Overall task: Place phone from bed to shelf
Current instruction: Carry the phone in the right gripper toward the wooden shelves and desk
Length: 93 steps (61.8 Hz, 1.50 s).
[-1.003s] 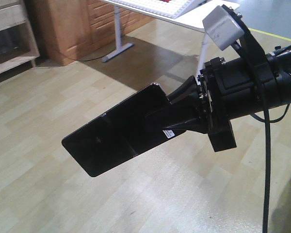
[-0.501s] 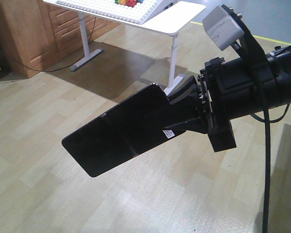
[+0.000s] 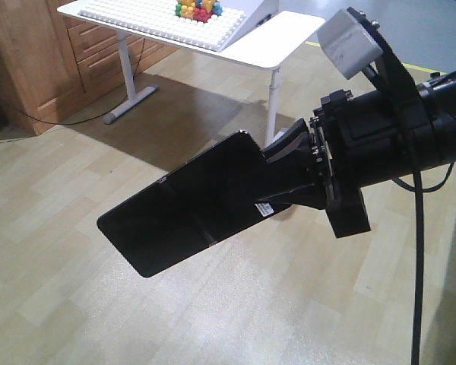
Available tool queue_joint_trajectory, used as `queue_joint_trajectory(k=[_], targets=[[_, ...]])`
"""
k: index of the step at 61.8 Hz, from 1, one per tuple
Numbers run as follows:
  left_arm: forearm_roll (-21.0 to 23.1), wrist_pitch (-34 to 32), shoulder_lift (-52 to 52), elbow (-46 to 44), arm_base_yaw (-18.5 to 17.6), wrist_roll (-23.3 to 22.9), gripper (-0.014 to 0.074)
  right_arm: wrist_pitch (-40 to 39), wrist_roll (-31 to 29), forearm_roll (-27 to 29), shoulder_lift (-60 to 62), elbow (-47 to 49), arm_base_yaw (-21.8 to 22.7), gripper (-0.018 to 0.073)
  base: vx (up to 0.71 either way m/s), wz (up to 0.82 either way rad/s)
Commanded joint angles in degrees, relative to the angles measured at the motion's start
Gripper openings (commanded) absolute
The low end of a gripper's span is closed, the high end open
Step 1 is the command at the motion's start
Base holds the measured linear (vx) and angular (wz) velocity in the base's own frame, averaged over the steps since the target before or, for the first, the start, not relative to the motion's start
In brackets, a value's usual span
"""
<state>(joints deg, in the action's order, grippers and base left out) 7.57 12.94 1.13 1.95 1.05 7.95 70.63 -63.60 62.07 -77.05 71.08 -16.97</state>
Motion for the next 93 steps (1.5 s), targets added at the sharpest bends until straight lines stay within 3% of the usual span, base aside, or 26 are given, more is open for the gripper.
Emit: queue_joint_trajectory(k=[1,93], targets=[[0.34,-3.89,0.29,0.03,-0.16,-0.22,0.0001,3.26,-0.22,5.09,1.76,1.53,0.1,-0.0004,0.26,0.11],[0.34,-3.89,0.29,0.03,-0.16,-0.22,0.0001,3.26,-0.22,5.09,1.76,1.53,0.1,-0.0004,0.26,0.19]])
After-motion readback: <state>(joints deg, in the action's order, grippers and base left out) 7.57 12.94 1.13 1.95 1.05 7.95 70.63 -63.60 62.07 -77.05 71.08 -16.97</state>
